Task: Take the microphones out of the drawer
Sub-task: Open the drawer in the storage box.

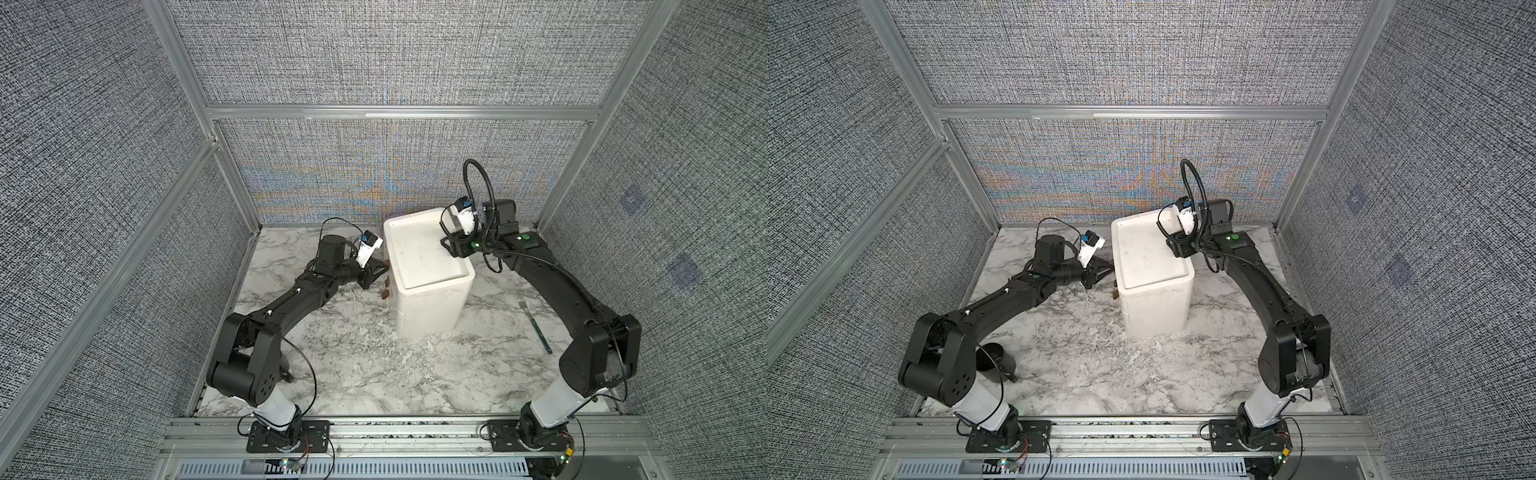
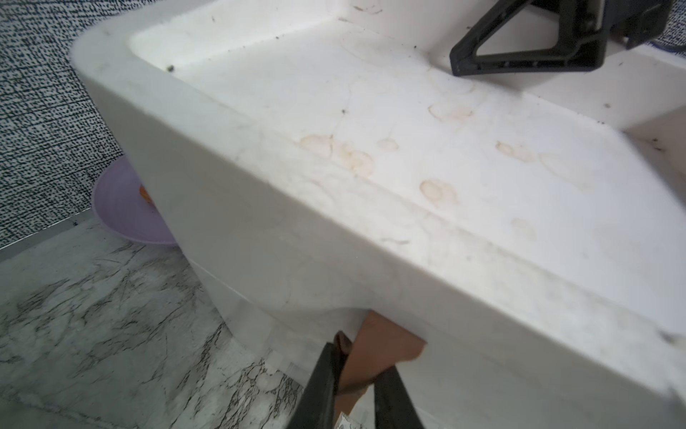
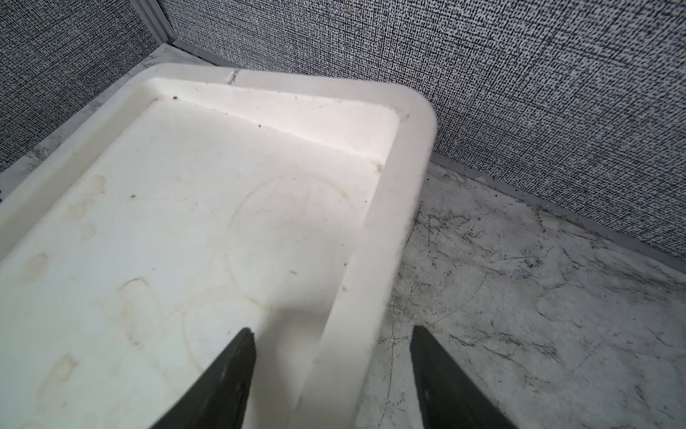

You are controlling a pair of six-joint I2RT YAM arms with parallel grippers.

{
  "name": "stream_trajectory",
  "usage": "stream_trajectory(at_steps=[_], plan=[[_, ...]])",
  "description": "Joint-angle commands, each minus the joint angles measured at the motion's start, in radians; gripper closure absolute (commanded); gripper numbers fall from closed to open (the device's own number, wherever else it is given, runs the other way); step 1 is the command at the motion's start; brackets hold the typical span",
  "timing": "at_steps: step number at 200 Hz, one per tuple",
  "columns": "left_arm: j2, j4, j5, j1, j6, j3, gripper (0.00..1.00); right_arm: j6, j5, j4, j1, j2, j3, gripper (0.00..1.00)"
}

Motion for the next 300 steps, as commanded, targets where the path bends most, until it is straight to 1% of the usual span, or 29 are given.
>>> stream_trajectory(at_steps=[1,10,30,62,103,142,185,234,281,300], plan=[[-0.011,0.04,0.068,-0.007,0.011,0.021,0.94,-0.012,-0.091,-0.058,0.023,0.016,-0.009,0.32],[-0.013,0.038,0.063,-0.007,0.005,0.023,1.0,-0.012,-0.087,-0.059,0.024,0.015,-0.009,0.32],[-0.023,0.029,0.041,-0.008,-0.008,0.023,1.0,-0.007,-0.074,-0.059,0.023,0.014,-0.012,0.32],[-0.048,-0.008,-0.027,-0.008,-0.036,0.019,1.0,0.0,-0.034,-0.055,0.023,0.01,-0.012,0.32],[-0.112,-0.024,-0.108,-0.01,-0.059,-0.042,1.0,0.004,-0.012,-0.052,0.021,0.009,-0.013,0.32],[-0.173,-0.079,-0.186,-0.011,-0.071,-0.079,1.0,0.019,0.03,-0.049,0.019,0.013,-0.011,0.32],[-0.232,-0.144,-0.341,-0.011,-0.102,-0.115,1.0,0.022,0.041,-0.039,0.02,0.003,-0.018,0.32],[-0.298,-0.164,-0.45,-0.011,-0.152,-0.173,1.0,0.022,0.054,-0.038,0.019,-0.008,-0.023,0.32],[-0.374,-0.217,-0.536,-0.011,-0.169,-0.212,1.0,0.023,0.053,-0.041,0.02,-0.013,-0.028,0.32],[-0.4,-0.288,-0.614,-0.011,-0.237,-0.197,1.0,0.022,0.051,-0.043,0.02,-0.009,-0.026,0.32]])
